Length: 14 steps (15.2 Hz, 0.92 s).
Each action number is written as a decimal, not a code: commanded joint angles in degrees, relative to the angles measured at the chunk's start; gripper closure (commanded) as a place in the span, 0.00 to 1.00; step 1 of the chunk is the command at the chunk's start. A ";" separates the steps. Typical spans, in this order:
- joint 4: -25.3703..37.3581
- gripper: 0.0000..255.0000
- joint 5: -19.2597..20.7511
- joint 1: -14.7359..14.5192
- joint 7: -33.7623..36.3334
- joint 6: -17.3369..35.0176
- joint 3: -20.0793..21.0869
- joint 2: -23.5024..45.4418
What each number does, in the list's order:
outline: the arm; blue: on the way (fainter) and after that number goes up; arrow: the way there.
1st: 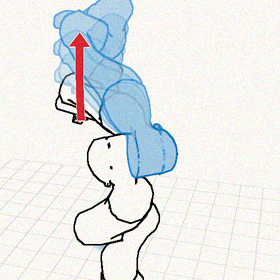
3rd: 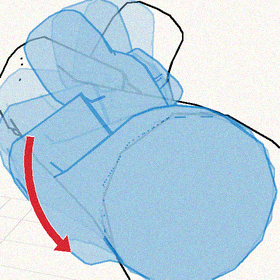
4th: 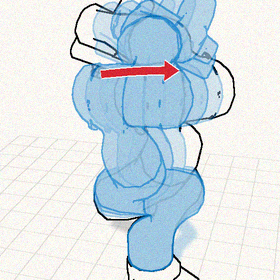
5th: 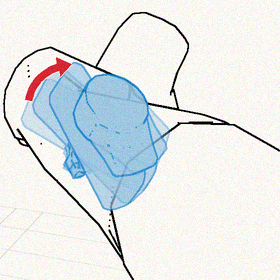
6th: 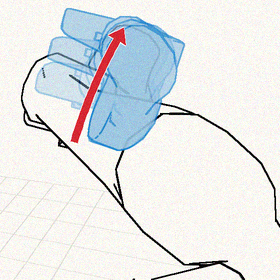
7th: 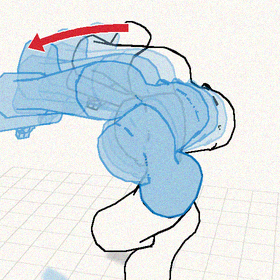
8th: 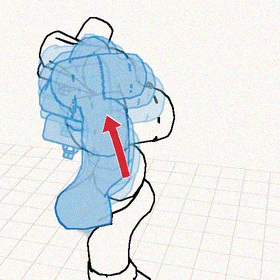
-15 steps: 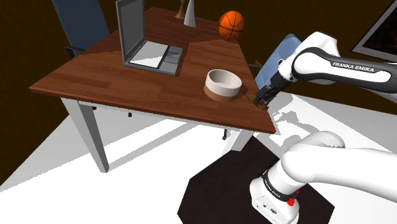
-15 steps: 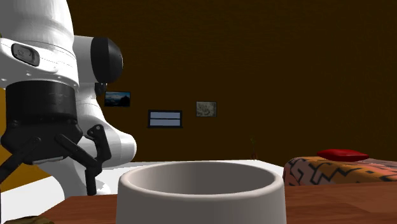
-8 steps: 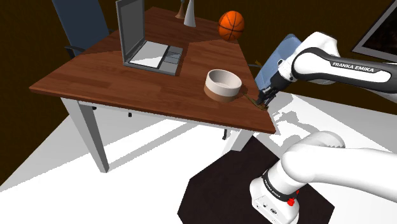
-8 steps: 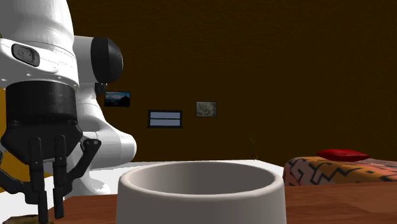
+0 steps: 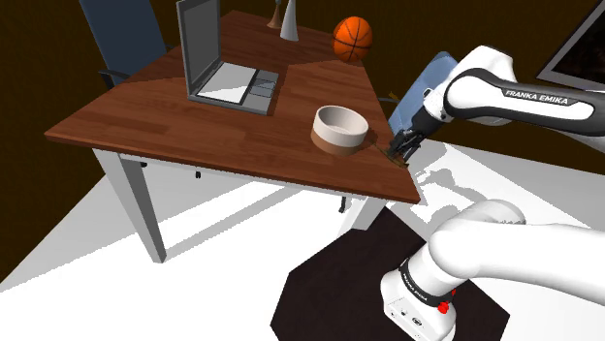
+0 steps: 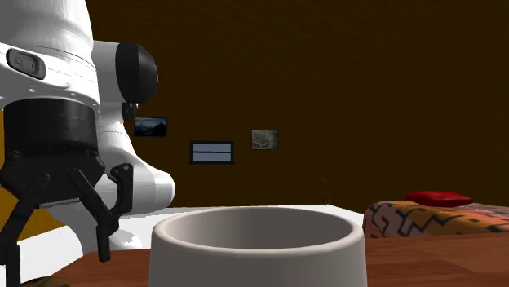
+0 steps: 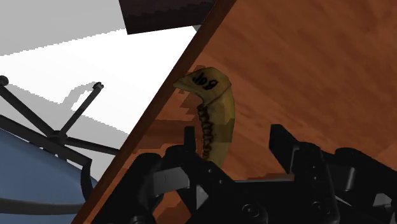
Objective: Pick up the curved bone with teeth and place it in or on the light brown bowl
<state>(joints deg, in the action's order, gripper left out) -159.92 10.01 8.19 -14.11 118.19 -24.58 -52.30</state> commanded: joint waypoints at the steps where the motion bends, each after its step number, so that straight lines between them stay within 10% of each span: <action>1: 4.81 0.00 -2.41 -0.14 4.10 -2.04 0.12 4.26; 14: 2.54 0.00 -3.19 -0.73 5.58 4.07 -1.02 8.77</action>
<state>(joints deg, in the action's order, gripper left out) -157.35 6.82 7.46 -8.53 122.22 -25.59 -43.54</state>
